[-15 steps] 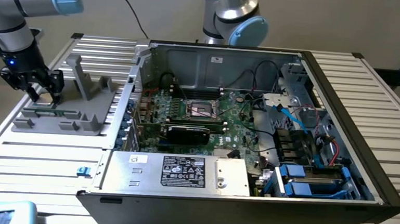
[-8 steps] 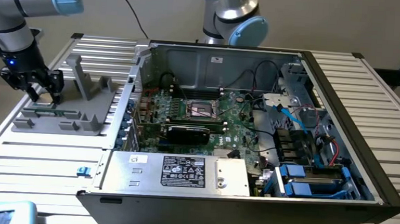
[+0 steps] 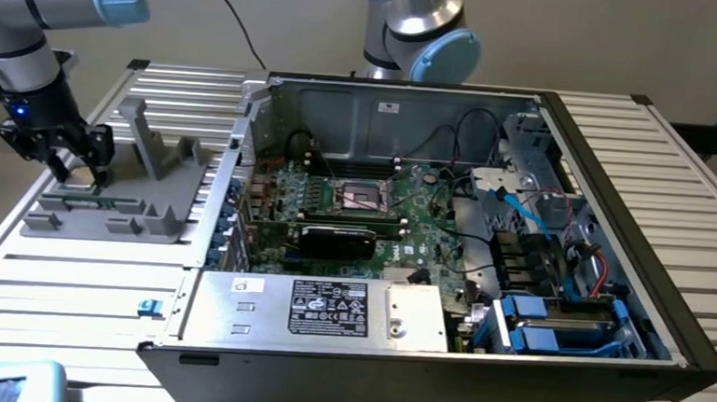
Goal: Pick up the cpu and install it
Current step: 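Pick up the cpu and move it towards the insertion slot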
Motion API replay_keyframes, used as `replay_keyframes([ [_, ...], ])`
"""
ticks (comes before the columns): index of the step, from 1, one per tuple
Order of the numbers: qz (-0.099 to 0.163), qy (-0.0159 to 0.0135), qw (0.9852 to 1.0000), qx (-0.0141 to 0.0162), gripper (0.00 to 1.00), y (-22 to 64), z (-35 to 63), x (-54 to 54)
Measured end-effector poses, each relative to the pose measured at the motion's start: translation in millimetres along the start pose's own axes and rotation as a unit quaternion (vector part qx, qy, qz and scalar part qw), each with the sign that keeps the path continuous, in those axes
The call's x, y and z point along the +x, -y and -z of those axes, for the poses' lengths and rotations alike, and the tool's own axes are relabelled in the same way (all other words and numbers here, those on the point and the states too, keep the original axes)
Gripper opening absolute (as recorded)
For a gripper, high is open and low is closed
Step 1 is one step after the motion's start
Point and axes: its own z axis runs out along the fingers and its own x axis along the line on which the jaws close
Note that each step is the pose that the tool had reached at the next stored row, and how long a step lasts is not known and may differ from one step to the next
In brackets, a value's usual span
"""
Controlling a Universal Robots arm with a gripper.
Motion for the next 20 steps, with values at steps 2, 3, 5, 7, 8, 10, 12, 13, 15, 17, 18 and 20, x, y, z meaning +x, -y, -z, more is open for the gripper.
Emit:
replay_keyframes([
  [2,0.0,0.0,1.0,0.0,0.62,0.0,0.0,0.0],
  [3,0.0,0.0,1.0,0.0,0.62,0.0,0.0,0.0],
  [5,0.0,-0.0001,1.0,0.0,0.62,0.0,0.1,0.0],
  [7,0.0,-0.0001,1.0,0.0,0.62,0.0,0.1,0.0],
  [8,0.0,-0.0001,1.0,0.0,0.62,0.0,0.1,0.0],
  [10,0.0,-0.0001,1.0,0.0,0.62,0.0,0.1,0.0],
  [12,0.0,-0.0002,1.0,0.0,0.55,0.0,0.1,0.1],
  [13,0.0,-0.0002,1.0,0.0,0.55,0.0,0.1,0.0],
  [15,0.0,-0.0001,1.0,0.0,0.55,0.0,0.1,0.1],
  [17,0.0,-0.0001,1.0,0.0,0.55,0.0,0.1,0.0],
  [18,0.0,0.0001,1.0,0.0,0.55,0.0,0.6,0.0],
  [20,0.0,-0.0001,1.0,0.0,0.55,-0.2,6.1,0.3],
])
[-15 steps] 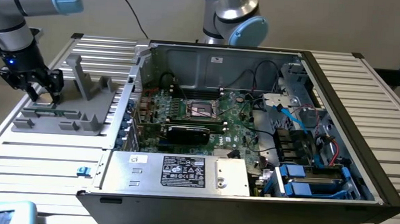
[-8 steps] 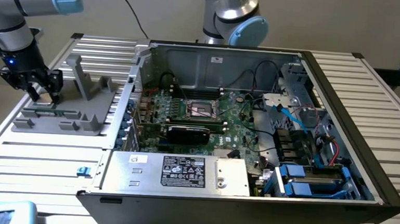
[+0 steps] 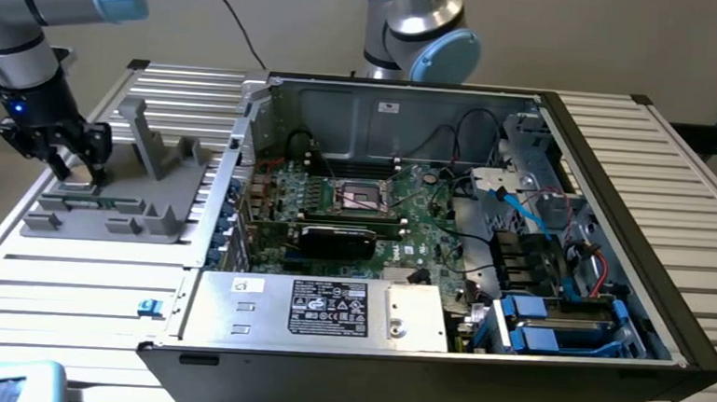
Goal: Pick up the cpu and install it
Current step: 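Pick up the cpu and move it towards the insertion slot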
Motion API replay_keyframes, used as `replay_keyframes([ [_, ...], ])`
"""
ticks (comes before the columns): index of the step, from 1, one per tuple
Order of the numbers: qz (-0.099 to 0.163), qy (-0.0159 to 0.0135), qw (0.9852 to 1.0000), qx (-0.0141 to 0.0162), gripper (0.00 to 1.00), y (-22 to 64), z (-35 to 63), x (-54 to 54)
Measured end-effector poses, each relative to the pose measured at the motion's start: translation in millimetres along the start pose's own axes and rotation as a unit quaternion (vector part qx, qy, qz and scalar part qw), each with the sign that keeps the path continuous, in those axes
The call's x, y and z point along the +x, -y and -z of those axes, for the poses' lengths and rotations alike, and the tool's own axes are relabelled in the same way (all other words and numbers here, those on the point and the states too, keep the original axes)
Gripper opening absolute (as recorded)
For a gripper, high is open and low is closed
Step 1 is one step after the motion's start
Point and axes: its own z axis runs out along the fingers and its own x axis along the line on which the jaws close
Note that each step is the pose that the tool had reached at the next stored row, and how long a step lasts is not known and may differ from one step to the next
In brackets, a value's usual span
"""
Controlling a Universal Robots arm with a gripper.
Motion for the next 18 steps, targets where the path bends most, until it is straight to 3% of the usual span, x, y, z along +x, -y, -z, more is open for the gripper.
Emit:
replay_keyframes([
  [5,0.0,0.0,1.0,0.0,0.55,-0.4,15.8,0.6],
  [18,0.0,0.0,1.0,0.0,0.55,-1.6,74.8,2.5],
])
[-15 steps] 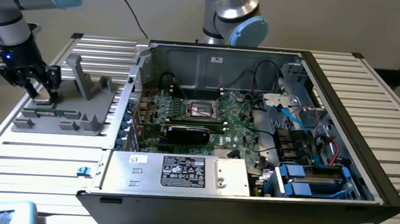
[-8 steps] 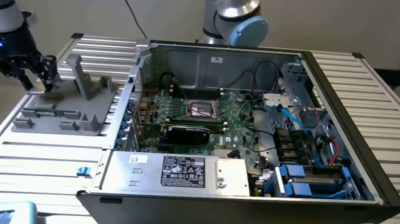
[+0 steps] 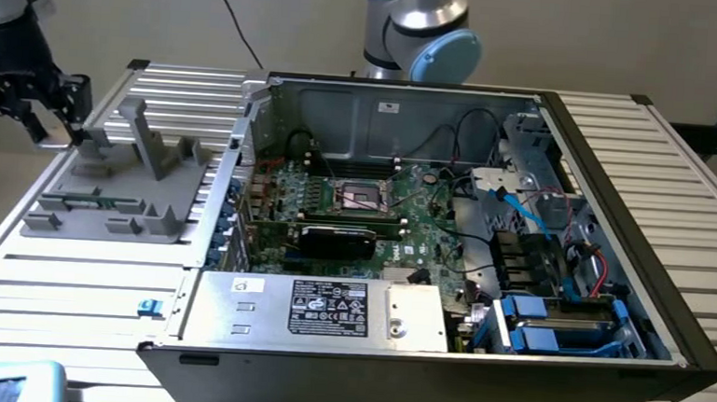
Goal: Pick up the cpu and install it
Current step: 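Pick up the cpu and move it towards the insertion slot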
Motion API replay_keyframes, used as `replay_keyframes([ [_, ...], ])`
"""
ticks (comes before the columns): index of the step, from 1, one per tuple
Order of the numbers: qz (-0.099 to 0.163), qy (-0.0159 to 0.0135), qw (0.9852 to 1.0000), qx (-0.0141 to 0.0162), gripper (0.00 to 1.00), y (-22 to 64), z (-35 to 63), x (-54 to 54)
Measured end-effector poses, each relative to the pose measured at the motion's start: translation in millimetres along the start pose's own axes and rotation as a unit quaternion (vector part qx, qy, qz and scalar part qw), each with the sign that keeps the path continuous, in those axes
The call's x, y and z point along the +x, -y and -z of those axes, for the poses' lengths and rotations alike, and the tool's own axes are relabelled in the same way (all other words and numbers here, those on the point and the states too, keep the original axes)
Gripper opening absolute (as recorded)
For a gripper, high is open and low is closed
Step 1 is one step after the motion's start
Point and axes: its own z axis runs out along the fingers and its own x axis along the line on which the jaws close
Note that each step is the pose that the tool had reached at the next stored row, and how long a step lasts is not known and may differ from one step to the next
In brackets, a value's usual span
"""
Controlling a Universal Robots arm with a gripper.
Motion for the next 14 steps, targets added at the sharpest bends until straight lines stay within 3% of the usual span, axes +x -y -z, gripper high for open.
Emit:
replay_keyframes([
  [8,0.0,0.0,1.0,0.0,0.55,-0.6,36.4,-3.9],
  [14,0.0,-0.0003,1.0,0.0,0.55,-0.8,64.5,-17.8],
])
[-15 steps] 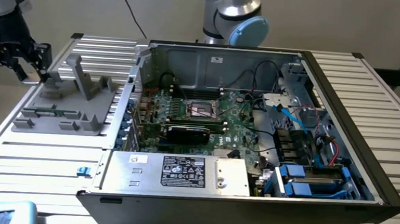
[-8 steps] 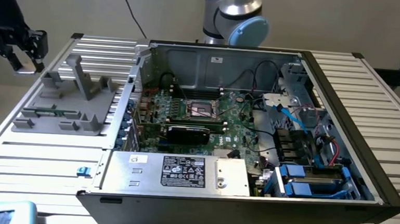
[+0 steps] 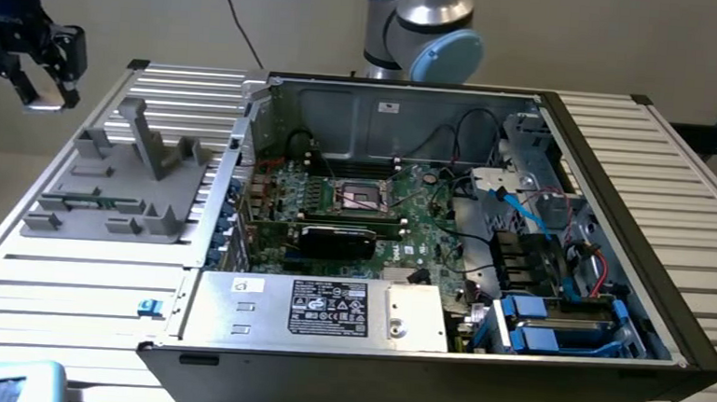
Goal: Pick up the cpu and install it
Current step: 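Pick up the cpu and move it towards the insertion slot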
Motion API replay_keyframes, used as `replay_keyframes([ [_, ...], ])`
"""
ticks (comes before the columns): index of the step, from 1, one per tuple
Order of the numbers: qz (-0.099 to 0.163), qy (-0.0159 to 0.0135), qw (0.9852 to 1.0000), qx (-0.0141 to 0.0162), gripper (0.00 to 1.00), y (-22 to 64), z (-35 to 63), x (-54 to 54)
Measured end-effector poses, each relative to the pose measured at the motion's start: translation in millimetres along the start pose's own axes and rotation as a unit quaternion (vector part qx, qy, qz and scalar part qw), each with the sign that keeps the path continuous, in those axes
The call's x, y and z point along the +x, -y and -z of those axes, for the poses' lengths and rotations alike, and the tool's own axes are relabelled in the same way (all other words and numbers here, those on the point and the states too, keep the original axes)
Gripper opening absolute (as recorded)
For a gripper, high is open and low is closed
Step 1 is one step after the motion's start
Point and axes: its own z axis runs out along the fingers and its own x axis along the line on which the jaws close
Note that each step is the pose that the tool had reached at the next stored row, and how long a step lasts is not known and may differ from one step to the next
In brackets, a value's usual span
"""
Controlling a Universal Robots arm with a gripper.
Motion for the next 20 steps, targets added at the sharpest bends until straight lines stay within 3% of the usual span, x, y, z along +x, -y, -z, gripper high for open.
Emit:
replay_keyframes([
  [5,0.0,-0.001,1.0,-0.0001,0.55,0.0,22.5,-16.0],
  [9,0.0,-0.0016,1.0,0.0,0.55,0.2,35.0,-31.0],
  [20,0.0,-0.002,1.0,-0.0001,0.55,1.2,51.1,-76.3],
])
